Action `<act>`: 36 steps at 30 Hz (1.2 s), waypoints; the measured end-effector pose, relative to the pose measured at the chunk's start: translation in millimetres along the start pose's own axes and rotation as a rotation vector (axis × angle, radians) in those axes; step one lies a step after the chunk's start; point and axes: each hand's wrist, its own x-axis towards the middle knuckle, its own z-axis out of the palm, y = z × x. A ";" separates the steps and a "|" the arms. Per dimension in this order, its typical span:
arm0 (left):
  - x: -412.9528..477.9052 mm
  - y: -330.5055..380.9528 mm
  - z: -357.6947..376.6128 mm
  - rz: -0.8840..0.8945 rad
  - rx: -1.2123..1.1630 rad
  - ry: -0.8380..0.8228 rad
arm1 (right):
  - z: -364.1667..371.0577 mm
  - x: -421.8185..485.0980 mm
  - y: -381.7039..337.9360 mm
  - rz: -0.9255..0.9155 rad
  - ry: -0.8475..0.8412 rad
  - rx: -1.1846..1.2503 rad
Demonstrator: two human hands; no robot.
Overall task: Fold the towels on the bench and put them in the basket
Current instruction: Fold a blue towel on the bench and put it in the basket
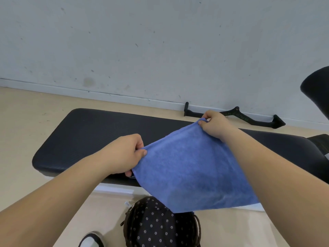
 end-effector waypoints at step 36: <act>-111.0 145.7 -86.3 0.487 0.003 0.327 | -220.0 -243.6 85.3 -0.115 0.239 0.575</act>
